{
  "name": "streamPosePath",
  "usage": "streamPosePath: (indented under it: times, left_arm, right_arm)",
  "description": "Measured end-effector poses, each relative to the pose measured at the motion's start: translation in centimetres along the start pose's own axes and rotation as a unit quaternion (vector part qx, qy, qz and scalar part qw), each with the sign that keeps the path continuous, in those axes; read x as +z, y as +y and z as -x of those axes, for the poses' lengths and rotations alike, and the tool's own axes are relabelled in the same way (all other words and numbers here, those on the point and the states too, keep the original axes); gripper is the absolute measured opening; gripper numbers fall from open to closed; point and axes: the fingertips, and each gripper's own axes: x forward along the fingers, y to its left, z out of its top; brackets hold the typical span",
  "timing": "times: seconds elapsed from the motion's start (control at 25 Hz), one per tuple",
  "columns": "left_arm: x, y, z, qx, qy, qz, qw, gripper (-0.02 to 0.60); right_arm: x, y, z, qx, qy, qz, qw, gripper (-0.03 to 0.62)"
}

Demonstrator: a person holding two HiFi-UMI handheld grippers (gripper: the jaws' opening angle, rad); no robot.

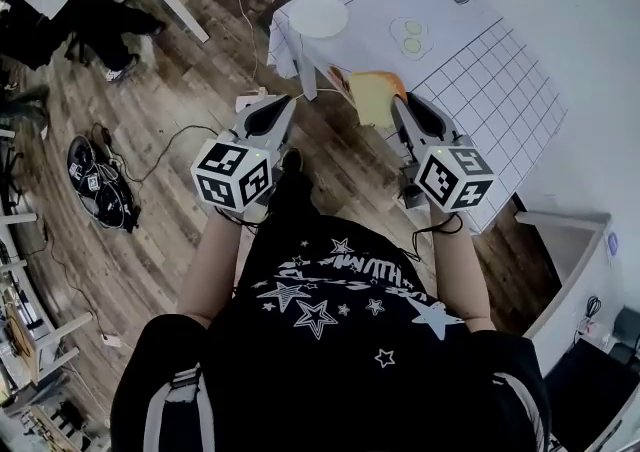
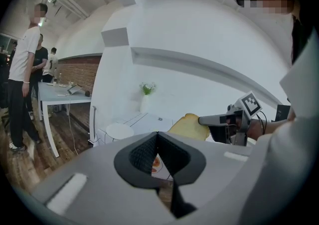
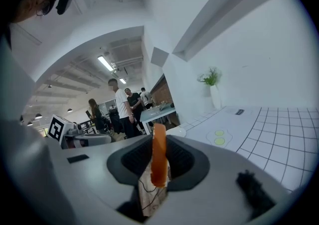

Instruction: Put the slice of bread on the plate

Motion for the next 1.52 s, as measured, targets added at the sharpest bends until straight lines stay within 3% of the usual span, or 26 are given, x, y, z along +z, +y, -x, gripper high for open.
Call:
streamPosePath:
  times: [0.6, 1.0, 1.36, 1.44, 1.52]
  left_arm:
    - [5.5, 11.6, -8.7, -0.033, 0.015, -0.003, 0.9993, 0.008]
    - [7.7, 19.1, -11.1, -0.05, 0.009, 0.011, 0.9986, 0.008]
    - [8.6, 23.9, -12.4, -0.058, 0.006, 0.016, 0.9982, 0.008]
    - [8.5, 24.6, -12.5, -0.059, 0.008, 0.018, 0.9981, 0.008]
    - [8.3, 25.3, -12.6, -0.059, 0.011, 0.021, 0.998, 0.008]
  right_arm:
    - [4.6, -3.6, -13.9, -0.038, 0.025, 0.018, 0.999, 0.089]
    - [6.5, -4.4, -23.3, -0.061, 0.046, 0.114, 0.99, 0.089]
    - [7.0, -4.9, -29.2, -0.073, 0.071, 0.198, 0.975, 0.089]
    - [7.0, -4.6, -30.1, -0.073, 0.079, 0.237, 0.966, 0.089]
    - [6.6, -4.1, -31.0, -0.068, 0.09, 0.301, 0.947, 0.089]
